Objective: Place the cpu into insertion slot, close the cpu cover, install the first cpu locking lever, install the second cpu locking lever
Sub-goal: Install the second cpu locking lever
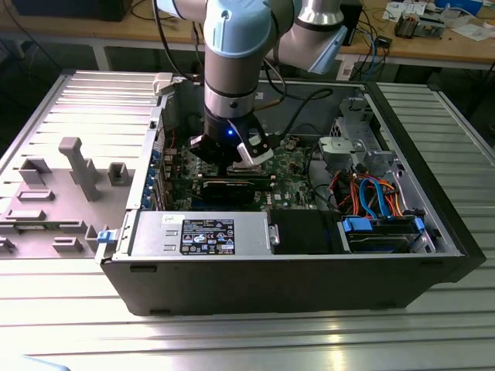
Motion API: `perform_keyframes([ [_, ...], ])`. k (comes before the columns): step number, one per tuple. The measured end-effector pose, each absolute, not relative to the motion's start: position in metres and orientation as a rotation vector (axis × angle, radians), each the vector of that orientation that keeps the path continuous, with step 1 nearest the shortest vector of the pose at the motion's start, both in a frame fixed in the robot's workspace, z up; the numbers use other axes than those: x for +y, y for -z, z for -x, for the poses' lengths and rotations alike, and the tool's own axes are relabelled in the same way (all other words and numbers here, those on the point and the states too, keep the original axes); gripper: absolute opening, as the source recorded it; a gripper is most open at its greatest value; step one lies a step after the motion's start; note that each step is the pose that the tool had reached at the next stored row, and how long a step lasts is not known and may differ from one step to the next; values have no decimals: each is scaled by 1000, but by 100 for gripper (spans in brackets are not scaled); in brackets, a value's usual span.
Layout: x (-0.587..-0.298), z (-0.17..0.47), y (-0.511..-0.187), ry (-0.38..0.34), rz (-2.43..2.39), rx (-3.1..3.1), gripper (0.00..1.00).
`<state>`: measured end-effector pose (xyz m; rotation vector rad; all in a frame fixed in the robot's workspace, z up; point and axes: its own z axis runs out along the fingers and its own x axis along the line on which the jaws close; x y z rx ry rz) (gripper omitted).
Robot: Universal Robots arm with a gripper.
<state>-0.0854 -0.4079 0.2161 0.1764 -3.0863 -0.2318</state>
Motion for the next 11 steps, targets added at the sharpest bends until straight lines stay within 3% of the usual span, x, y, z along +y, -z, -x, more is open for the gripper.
perform_keyframes([
  [11,-411,85,-213,269,-177,-3084,11],
])
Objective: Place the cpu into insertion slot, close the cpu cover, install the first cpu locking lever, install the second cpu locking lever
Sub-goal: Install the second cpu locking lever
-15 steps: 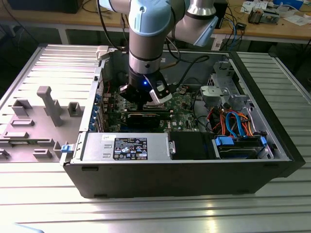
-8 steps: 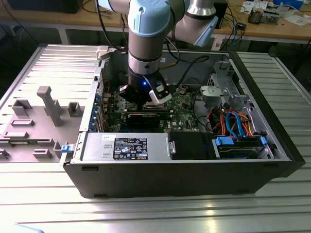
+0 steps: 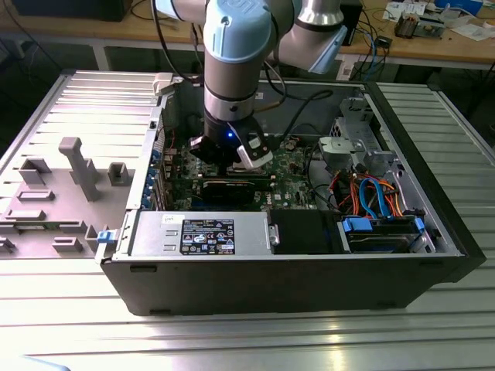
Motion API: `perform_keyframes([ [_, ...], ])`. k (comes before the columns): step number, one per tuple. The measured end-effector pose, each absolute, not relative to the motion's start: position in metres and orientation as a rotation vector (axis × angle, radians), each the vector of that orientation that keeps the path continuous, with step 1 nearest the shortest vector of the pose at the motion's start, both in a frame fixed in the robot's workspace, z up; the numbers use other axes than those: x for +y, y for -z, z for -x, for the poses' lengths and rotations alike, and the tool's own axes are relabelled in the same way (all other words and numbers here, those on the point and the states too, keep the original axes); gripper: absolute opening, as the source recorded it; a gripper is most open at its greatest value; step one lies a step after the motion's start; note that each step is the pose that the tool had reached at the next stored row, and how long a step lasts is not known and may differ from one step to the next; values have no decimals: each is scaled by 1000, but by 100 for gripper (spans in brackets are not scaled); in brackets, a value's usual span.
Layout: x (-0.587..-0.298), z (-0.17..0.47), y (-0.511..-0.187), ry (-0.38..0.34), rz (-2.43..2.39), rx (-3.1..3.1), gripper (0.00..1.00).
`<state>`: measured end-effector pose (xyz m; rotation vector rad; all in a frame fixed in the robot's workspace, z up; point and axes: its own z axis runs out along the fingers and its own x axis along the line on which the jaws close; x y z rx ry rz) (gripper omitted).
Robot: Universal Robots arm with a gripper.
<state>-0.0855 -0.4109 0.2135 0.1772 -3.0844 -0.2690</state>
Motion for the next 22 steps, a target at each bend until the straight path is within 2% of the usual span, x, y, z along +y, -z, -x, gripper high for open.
perform_keyframes([
  [22,-411,87,-202,354,-179,-3080,11],
])
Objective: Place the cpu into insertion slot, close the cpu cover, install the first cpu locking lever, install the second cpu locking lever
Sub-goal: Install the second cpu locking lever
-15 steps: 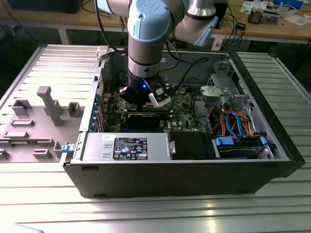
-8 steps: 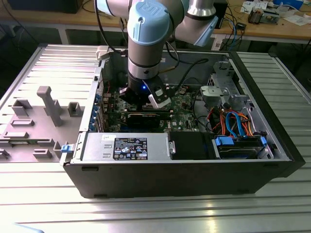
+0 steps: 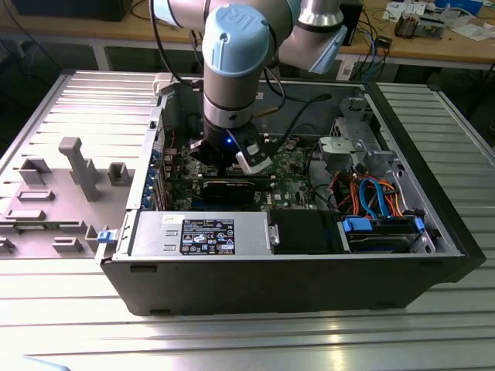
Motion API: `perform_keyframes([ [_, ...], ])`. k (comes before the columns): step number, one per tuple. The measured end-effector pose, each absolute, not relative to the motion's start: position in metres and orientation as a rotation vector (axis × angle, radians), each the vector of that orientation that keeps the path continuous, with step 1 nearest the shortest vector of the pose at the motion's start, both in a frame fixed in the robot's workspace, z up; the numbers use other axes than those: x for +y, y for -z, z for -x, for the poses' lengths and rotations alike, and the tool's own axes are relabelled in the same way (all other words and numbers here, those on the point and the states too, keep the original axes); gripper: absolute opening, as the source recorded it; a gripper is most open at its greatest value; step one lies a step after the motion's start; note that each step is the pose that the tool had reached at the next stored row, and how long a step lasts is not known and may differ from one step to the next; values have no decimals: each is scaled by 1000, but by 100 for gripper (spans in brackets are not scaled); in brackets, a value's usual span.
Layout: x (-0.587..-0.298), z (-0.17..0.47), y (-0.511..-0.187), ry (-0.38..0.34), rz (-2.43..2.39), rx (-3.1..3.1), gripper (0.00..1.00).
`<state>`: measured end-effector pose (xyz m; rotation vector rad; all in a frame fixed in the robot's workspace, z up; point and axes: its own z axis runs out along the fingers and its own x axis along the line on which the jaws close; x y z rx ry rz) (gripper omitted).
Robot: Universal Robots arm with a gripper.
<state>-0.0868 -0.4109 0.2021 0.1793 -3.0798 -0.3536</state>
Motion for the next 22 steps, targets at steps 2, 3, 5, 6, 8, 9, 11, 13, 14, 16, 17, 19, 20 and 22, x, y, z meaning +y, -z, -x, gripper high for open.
perform_keyframes([
  [2,-411,87,-202,358,-179,-3080,11],
  [3,-411,87,-201,361,-179,-3079,11],
  [5,-411,88,-201,367,-179,-3079,11],
  [6,-411,88,-201,369,-179,-3079,11],
  [8,-411,88,-200,372,-180,-3078,11],
  [9,-411,89,-200,374,-180,-3078,11],
  [11,-411,89,-199,376,-180,-3078,11],
  [13,-411,90,-198,378,-180,-3078,11],
  [14,-410,90,-198,378,-180,-3078,11],
  [16,-410,90,-198,377,-180,-3078,11],
  [17,-410,90,-198,377,-180,-3078,11],
  [19,-410,90,-199,378,-180,-3078,11],
  [20,-410,90,-199,377,-180,-3078,11],
  [22,-410,90,-201,378,-180,-3078,11],
])
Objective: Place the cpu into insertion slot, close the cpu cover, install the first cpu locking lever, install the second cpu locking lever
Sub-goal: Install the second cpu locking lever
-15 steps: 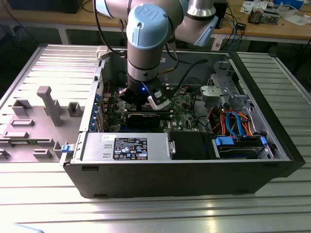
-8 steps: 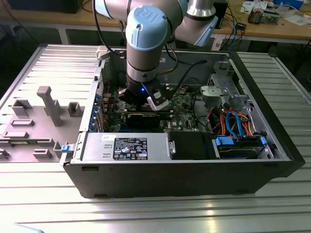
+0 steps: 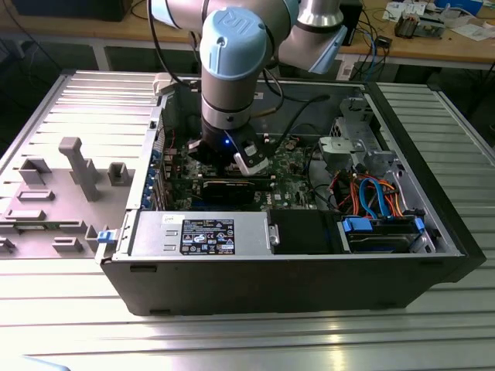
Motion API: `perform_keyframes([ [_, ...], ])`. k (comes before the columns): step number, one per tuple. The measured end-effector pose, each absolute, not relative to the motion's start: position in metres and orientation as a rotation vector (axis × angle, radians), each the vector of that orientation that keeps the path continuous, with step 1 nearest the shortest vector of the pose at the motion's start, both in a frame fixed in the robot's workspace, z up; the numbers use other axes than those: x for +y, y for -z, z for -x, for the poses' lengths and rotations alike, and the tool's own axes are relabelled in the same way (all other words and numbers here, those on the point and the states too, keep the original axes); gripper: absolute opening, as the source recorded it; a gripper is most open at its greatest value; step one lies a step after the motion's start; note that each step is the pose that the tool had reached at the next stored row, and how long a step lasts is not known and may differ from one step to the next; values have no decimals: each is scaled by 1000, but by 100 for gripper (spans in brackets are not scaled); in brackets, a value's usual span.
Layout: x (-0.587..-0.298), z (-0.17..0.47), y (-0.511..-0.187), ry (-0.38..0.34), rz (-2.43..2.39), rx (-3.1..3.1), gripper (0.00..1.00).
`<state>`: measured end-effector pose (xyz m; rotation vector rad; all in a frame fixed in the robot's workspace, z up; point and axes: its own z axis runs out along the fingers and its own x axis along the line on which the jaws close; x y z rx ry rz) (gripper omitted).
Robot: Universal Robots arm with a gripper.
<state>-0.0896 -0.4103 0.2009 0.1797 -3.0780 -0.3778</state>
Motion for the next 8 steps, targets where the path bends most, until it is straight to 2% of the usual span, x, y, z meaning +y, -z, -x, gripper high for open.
perform_keyframes([
  [8,-410,90,-210,378,-180,-3078,11],
])
